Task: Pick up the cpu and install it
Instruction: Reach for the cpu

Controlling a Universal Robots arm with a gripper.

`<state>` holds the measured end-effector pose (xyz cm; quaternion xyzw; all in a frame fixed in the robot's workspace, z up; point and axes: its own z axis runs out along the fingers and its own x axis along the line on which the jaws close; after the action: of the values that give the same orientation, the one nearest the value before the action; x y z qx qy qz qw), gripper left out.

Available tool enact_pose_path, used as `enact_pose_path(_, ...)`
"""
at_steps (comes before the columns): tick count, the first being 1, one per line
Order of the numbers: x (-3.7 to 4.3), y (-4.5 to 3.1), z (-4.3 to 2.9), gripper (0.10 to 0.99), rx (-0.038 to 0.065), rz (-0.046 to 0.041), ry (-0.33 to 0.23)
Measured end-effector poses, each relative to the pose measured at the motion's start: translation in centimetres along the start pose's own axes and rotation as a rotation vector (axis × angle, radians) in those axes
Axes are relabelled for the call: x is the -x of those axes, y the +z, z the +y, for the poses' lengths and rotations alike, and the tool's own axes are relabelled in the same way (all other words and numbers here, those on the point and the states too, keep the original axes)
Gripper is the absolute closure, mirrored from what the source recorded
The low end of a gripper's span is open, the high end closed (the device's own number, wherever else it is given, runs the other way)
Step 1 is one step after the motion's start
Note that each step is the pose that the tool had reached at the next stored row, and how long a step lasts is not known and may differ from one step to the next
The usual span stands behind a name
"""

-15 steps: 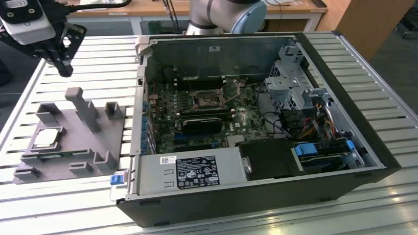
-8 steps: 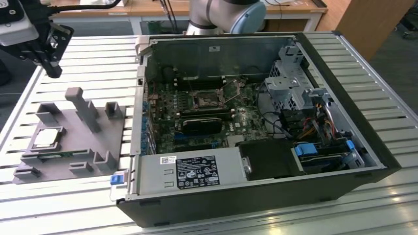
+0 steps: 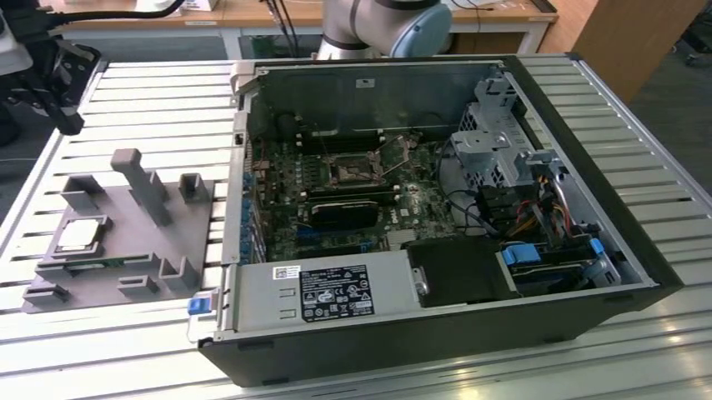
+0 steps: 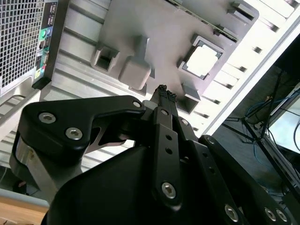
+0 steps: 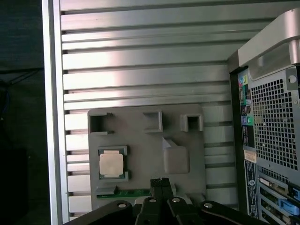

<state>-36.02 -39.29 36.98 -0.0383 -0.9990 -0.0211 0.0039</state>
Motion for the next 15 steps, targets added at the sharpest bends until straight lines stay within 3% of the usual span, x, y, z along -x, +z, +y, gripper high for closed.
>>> enact_pose_path(15, -3.81, 0.39, -0.31, 0.98, 0.0, 0.0058, 0.0)
